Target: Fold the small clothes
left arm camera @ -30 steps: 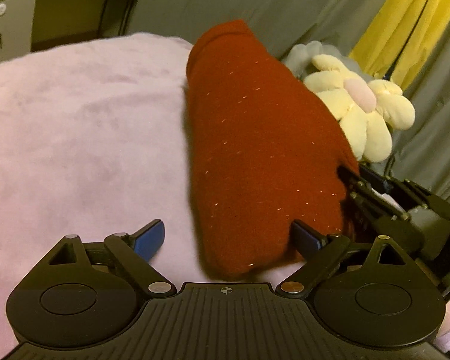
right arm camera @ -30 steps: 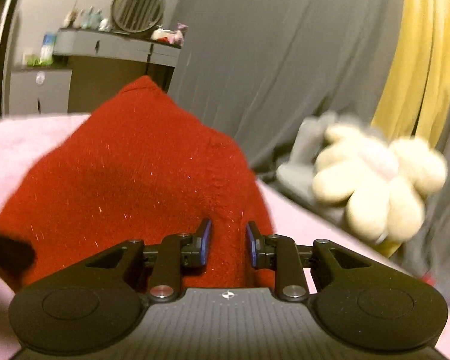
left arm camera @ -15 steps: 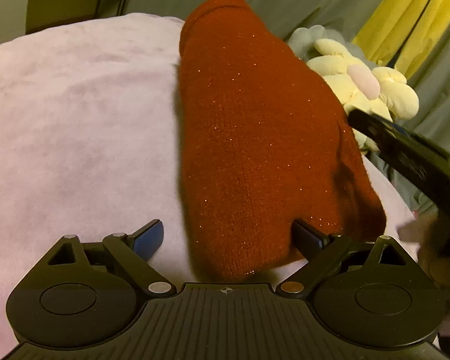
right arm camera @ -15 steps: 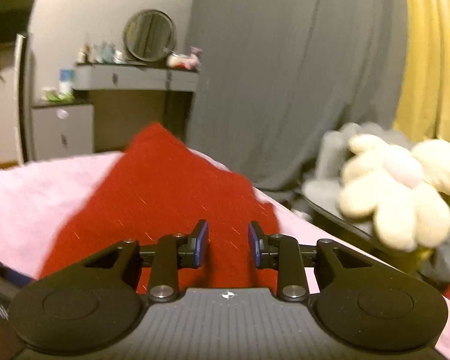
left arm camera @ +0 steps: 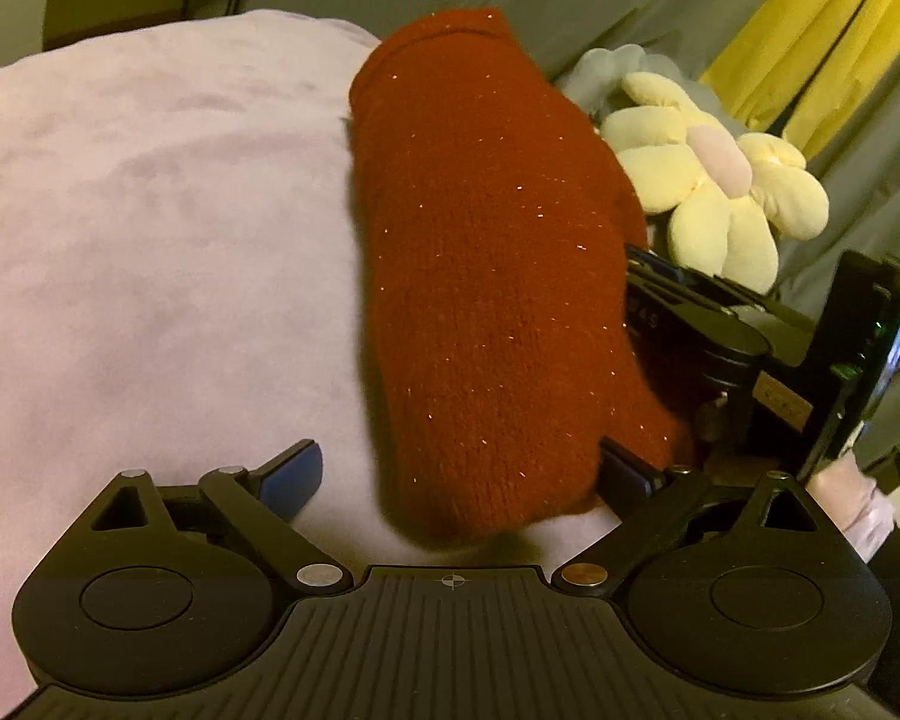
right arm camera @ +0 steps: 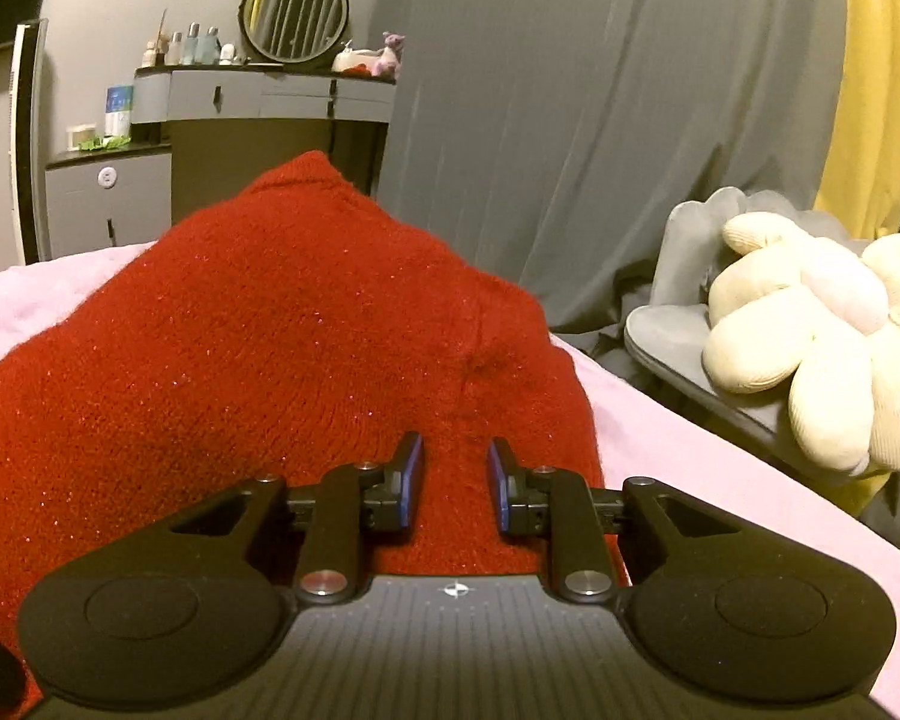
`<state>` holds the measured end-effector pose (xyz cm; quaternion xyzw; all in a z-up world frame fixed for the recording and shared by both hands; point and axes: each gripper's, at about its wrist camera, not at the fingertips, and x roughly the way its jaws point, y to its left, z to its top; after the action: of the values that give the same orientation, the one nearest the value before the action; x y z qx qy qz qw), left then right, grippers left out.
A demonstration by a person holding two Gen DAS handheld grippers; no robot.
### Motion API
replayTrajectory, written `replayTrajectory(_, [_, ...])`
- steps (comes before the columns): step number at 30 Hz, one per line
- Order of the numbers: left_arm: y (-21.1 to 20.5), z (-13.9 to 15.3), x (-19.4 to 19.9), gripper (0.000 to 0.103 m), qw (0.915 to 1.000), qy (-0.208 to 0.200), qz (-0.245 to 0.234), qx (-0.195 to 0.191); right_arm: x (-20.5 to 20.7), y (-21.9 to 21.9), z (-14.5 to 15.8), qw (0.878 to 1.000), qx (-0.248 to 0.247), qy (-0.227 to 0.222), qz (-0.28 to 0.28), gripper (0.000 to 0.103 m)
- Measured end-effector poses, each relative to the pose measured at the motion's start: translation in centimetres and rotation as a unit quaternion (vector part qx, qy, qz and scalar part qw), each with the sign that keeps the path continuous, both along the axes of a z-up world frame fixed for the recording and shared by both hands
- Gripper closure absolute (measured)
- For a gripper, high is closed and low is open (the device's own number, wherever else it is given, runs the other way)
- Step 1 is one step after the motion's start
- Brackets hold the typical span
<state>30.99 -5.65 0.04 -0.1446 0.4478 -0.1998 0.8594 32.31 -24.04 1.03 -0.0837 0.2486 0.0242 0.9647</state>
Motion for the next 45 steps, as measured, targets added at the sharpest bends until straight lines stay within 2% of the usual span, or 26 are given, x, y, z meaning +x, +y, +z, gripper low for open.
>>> replayTrajectory(3, [0.9,1.2,-1.1,0.005,1.0000,-0.008,-0.001,0.001,-0.2,0.7,1.1,1.000,-0.019,0.010,0.008,0.081])
replayTrajectory(7, [2.2,3.2,-2.0,0.005,0.9989,-0.044,0.008,0.014,-1.1,0.9,3.8,1.000,0.002,0.007,0.007,0.075])
replayTrajectory(10, [3.0,4.4,-1.1,0.005,0.9974,-0.065,0.025,0.017,-0.7,1.0,5.4,0.999,0.031,-0.005,0.009,0.075])
replayTrajectory(13, [3.0,5.4,1.5,0.005,0.9939,-0.080,0.067,0.035,1.2,2.0,6.2,0.999,0.028,-0.005,0.022,0.075])
replayTrajectory(16, [1.9,5.8,5.1,0.005,0.9882,-0.090,0.108,0.061,3.9,2.2,5.2,0.999,0.018,0.017,0.021,0.075])
replayTrajectory(18, [0.6,5.7,7.9,0.005,0.9880,-0.083,0.112,0.066,5.3,1.4,4.1,0.999,0.026,0.036,0.013,0.074])
replayTrajectory(21, [-1.4,5.0,11.5,0.004,0.9866,-0.087,0.118,0.071,6.3,0.0,2.7,0.998,0.037,0.042,0.006,0.071])
replayTrajectory(24, [-3.5,4.1,13.3,0.004,0.9866,-0.097,0.102,0.083,7.2,-2.0,1.6,0.996,0.076,0.046,0.005,0.070])
replayTrajectory(27, [-5.0,2.5,14.1,0.003,0.9847,-0.107,0.086,0.107,7.8,-2.9,0.8,0.995,0.088,0.045,0.009,0.069])
replayTrajectory(29, [-5.1,1.3,14.3,0.001,0.9848,-0.098,0.085,0.115,8.1,-3.5,0.3,0.994,0.099,0.043,0.008,0.069])
replayTrajectory(31, [-4.6,0.4,14.8,0.000,0.9872,-0.077,0.095,0.102,8.1,-3.7,-0.1,0.994,0.102,0.038,0.005,0.069])
replayTrajectory(33, [-4.2,0.8,14.6,0.000,0.9889,-0.063,0.097,0.094,8.0,-3.4,0.0,0.995,0.093,0.033,0.003,0.067])
replayTrajectory(36, [-3.8,2.6,12.8,0.000,0.9891,-0.071,0.085,0.098,6.6,-2.8,0.8,0.996,0.082,0.019,-0.002,0.056])
replayTrajectory(38, [-2.8,3.4,11.8,0.000,0.9927,-0.065,0.068,0.075,4.9,-3.4,1.9,0.993,0.115,0.016,-0.015,0.035])
replayTrajectory(39, [-2.2,3.5,11.4,0.000,0.9942,-0.060,0.062,0.064,3.8,-4.1,2.2,0.990,0.139,0.020,-0.019,0.022])
replayTrajectory(41, [-1.2,3.2,11.1,0.000,0.9973,-0.043,0.046,0.037,1.9,-5.9,2.0,0.983,0.178,0.036,-0.014,0.020])
replayTrajectory(43, [-0.8,2.5,11.1,0.000,0.9988,-0.032,0.036,0.010,0.8,-7.6,1.5,0.979,0.196,0.056,-0.016,0.017])
replayTrajectory(45, [0.0,1.4,11.3,0.000,0.9988,-0.008,0.037,-0.033,0.4,-9.7,1.0,0.966,0.246,0.075,-0.018,0.017])
